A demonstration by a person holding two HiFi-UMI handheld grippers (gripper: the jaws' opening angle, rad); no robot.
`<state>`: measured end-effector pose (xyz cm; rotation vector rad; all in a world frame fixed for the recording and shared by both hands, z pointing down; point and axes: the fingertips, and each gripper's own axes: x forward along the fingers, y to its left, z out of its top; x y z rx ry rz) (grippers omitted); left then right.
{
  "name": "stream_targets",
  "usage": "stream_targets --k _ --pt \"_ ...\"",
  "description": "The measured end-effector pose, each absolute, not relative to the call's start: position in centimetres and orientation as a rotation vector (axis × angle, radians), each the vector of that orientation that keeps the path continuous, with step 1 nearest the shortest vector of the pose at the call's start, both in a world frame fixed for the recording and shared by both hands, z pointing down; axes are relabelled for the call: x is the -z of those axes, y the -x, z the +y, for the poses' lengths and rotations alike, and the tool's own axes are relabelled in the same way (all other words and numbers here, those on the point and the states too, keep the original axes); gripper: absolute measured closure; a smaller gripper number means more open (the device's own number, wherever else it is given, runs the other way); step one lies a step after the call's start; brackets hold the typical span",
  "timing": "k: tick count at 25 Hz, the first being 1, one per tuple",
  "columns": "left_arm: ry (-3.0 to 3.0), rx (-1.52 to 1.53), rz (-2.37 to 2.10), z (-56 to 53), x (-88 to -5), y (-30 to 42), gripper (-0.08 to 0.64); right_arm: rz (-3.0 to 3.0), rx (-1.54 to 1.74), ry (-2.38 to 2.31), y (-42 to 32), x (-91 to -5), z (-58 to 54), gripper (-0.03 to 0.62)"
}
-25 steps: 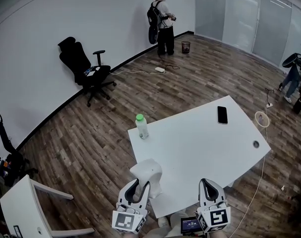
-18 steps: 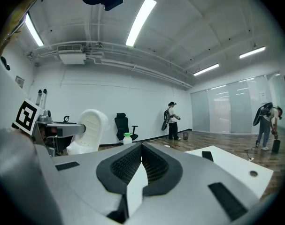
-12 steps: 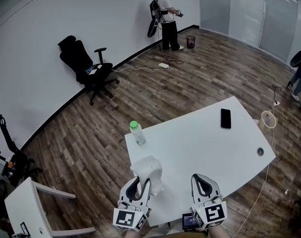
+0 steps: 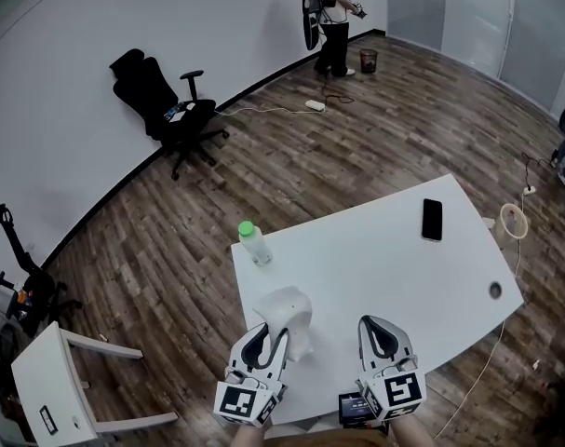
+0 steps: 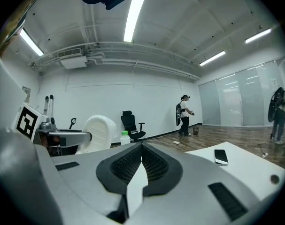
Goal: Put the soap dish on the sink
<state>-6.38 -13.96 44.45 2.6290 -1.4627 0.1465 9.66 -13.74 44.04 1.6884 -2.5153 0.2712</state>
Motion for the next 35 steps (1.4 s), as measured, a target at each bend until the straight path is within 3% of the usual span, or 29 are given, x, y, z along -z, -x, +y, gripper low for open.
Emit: stream_targets --k 35 --pt "-2.157 -0.089 -1.209 -16.4 -59.2 5.4 0.43 -2.404 -0.388 -1.549 -8.8 -51.5 -15.4 0.583"
